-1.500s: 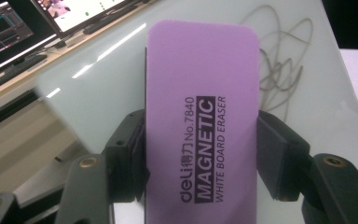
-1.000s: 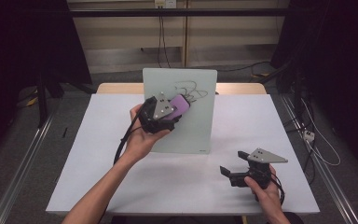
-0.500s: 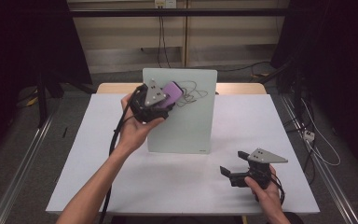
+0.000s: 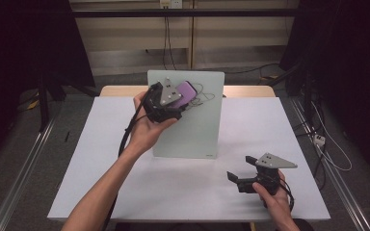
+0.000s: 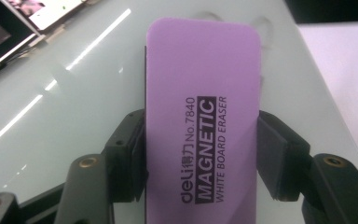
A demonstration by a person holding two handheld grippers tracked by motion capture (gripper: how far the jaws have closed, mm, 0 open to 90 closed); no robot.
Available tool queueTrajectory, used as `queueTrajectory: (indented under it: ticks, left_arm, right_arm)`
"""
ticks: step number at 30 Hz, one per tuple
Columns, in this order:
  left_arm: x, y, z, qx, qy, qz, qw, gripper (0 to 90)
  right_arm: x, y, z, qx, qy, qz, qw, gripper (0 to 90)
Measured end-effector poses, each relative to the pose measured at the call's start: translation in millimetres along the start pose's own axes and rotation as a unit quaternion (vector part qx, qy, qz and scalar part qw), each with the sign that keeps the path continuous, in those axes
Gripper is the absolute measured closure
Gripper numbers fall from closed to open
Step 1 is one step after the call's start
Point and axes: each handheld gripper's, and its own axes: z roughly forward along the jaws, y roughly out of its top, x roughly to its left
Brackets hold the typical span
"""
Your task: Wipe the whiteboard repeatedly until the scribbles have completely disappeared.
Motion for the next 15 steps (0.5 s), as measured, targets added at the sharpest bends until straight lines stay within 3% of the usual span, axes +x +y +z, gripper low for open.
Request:
queueTrajectory:
  ticks: [5,7,10,15]
  left_arm:
    - [-18.3,-8.9,10.9,0.006,-0.037,-0.001,0.9993,40.8]
    - [-27.9,-13.8,16.7,0.015,-0.062,0.003,0.998,40.8]
    - [-41.3,-21.8,23.6,0.019,-0.08,0.007,0.9966,40.8]
    - [-37.1,-17.8,23.5,0.018,-0.084,-0.002,0.9963,40.9]
  right_arm:
    - [-0.1,0.1,0.2,-0.001,0.001,-0.001,1.0,5.8]
    - [-0.3,0.0,0.2,-0.001,0.0,-0.001,1.0,5.8]
    - [0.1,0.1,0.0,-0.001,0.0,-0.001,1.0,5.8]
    - [-0.7,0.0,-0.1,-0.002,-0.001,0.0,1.0,5.8]
